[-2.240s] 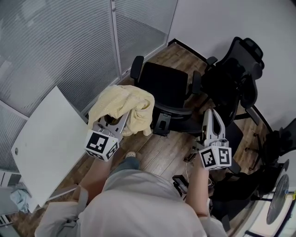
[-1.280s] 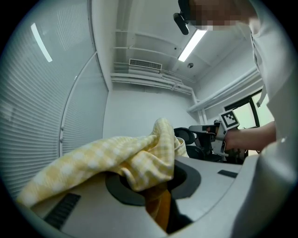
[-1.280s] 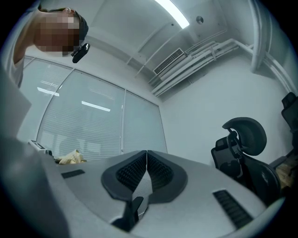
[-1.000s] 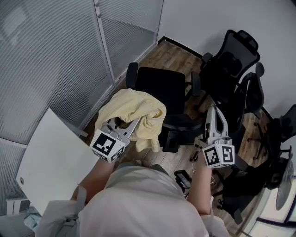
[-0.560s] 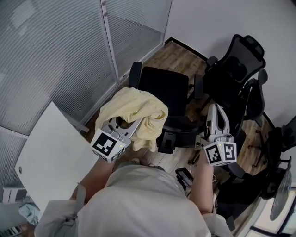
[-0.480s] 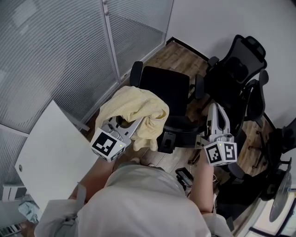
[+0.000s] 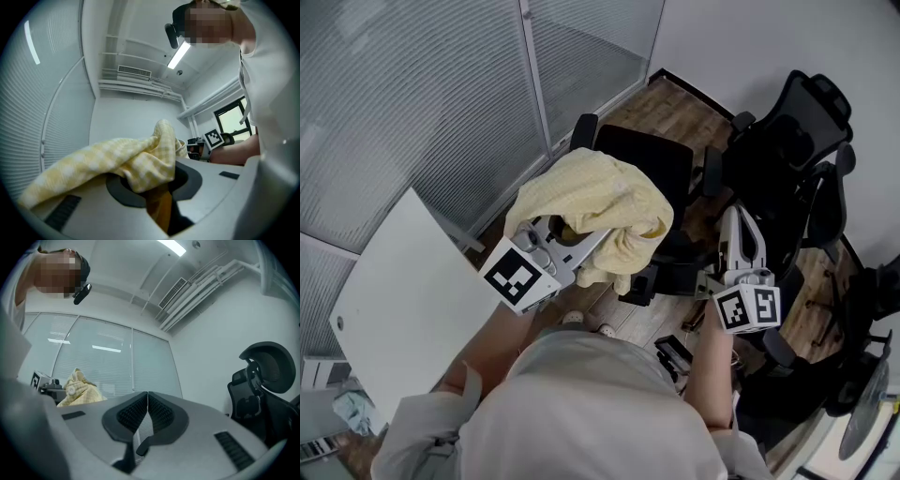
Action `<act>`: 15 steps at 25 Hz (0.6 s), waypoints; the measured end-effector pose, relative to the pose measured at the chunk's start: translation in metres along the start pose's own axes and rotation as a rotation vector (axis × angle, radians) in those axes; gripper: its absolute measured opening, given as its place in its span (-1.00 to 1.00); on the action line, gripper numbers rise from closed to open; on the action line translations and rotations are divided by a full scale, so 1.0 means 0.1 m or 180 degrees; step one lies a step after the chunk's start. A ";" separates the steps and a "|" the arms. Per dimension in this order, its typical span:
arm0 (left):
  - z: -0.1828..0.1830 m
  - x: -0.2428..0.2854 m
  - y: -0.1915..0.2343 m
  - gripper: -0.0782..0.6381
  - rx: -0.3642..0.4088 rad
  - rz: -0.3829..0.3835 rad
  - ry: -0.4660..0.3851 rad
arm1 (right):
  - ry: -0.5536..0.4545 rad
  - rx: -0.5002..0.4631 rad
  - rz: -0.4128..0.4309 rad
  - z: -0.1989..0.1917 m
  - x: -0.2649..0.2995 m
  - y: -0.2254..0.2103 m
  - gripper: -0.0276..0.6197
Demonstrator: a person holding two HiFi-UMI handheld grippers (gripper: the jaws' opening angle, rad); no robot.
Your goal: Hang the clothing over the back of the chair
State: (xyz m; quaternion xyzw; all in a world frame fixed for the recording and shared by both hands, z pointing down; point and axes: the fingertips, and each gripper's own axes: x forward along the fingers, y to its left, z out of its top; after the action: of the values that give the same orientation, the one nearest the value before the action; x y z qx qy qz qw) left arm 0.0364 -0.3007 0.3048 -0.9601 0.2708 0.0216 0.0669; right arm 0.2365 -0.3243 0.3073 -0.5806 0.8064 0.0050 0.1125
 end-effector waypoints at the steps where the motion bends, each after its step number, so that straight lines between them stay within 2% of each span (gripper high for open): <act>1: -0.05 0.03 -0.05 -0.55 -0.0017 -0.0059 0.0041 | 0.0005 0.0008 0.0001 -0.02 0.00 0.00 -0.85; 5: -0.32 0.16 -0.24 -0.55 -0.0126 -0.0197 0.0184 | 0.0012 0.0020 -0.0003 -0.05 -0.01 -0.03 -0.85; 15: -0.86 0.30 -0.45 -0.55 -0.0492 -0.0334 0.0534 | 0.0080 0.0053 -0.0096 -0.15 -0.14 -0.13 -0.85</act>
State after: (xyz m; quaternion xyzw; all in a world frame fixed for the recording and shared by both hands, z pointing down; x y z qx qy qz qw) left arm 0.0858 -0.2906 0.3924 -0.9736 0.2223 -0.0416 -0.0292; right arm 0.2507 -0.3175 0.3263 -0.5918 0.7988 -0.0108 0.1072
